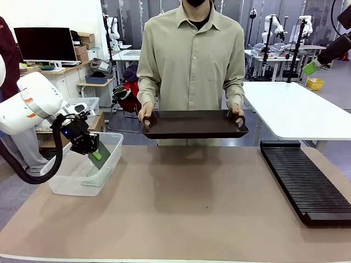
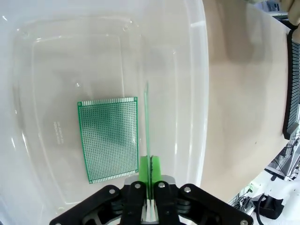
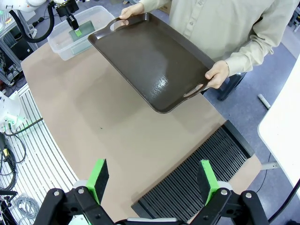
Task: Sort PCBs into racks and boxes based on the side picked up.
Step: If the short side of the Blank PCB is picked up, insert it into the PCB Rack ; if the long side is picked up, place it in the Organizing box.
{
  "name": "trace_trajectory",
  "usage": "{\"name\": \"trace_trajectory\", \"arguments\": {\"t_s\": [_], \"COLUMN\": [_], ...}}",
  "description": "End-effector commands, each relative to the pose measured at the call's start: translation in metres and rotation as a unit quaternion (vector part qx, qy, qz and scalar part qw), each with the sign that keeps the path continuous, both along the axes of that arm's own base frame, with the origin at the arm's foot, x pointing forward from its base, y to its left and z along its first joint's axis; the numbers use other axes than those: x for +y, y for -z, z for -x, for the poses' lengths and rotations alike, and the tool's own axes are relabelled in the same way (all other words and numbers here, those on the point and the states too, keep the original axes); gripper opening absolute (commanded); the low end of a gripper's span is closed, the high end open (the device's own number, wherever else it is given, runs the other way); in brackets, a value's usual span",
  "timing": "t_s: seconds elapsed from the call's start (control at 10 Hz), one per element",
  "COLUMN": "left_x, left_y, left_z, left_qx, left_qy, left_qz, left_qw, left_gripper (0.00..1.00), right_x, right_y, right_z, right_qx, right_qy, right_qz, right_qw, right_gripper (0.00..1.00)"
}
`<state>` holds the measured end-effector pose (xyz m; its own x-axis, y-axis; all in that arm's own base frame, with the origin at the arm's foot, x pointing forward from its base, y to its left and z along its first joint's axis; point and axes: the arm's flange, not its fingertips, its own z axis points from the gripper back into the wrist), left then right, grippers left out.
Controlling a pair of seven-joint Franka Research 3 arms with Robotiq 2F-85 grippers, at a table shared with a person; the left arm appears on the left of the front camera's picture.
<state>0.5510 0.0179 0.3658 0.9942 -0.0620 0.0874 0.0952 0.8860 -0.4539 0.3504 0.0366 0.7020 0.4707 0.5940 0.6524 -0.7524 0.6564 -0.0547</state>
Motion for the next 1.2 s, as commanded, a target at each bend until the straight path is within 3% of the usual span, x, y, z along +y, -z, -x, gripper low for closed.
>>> {"name": "trace_trajectory", "arguments": {"t_s": [0.0, 0.2, 0.3, 0.4, 0.5, 0.6, 0.7, 0.8, 0.9, 1.0, 1.1], "left_x": [-0.002, 0.003, 0.001, 0.001, 0.005, 0.003, 0.004, 0.007, 0.007, 0.007, 0.012], "left_y": [0.013, 0.024, 0.026, 0.027, 0.026, 0.025, 0.022, 0.019, 0.015, 0.011, 0.006], "left_z": [0.006, 0.004, 0.005, 0.006, 0.006, 0.007, 0.006, 0.006, 0.008, 0.008, 0.007], "left_qx": [-0.008, 0.000, 0.001, 0.001, 0.000, -0.002, -0.006, -0.009, -0.010, -0.011, -0.013], "left_qy": [0.004, 0.005, 0.001, 0.000, 0.001, -0.001, -0.003, 0.001, 0.001, 0.004, 0.014], "left_qz": [0.002, 0.007, 0.007, 0.005, 0.004, 0.002, -0.002, -0.008, -0.022, -0.029, -0.036], "left_qw": [1.000, 1.000, 1.000, 1.000, 1.000, 1.000, 1.000, 1.000, 1.000, 1.000, 0.999], "left_gripper": [0.03, 0.07, 0.23, 0.27, 0.43, 0.47, 0.63, 0.67, 0.83, 0.87, 1.00], "right_x": [0.001, 0.001, 0.001, 0.001, 0.001, 0.001, 0.001, 0.001, 0.001, 0.001, 0.001], "right_y": [0.001, 0.001, 0.001, 0.001, 0.001, 0.001, 0.001, 0.001, 0.001, 0.001, 0.001], "right_z": [0.002, 0.002, 0.002, 0.002, 0.002, 0.002, 0.002, 0.002, 0.002, 0.002, 0.002], "right_qx": [0.001, 0.001, 0.001, 0.001, 0.001, 0.001, 0.001, 0.001, 0.001, 0.001, 0.001], "right_qy": [-0.003, -0.003, -0.003, -0.003, -0.003, -0.003, -0.003, -0.003, -0.003, -0.003, -0.003], "right_qz": [0.003, 0.003, 0.003, 0.003, 0.003, 0.003, 0.003, 0.003, 0.003, 0.003, 0.003], "right_qw": [1.000, 1.000, 1.000, 1.000, 1.000, 1.000, 1.000, 1.000, 1.000, 1.000, 1.000], "right_gripper": [1.00, 1.00, 1.00, 1.00, 1.00, 1.00, 1.00, 1.00, 1.00, 1.00, 1.00]}}
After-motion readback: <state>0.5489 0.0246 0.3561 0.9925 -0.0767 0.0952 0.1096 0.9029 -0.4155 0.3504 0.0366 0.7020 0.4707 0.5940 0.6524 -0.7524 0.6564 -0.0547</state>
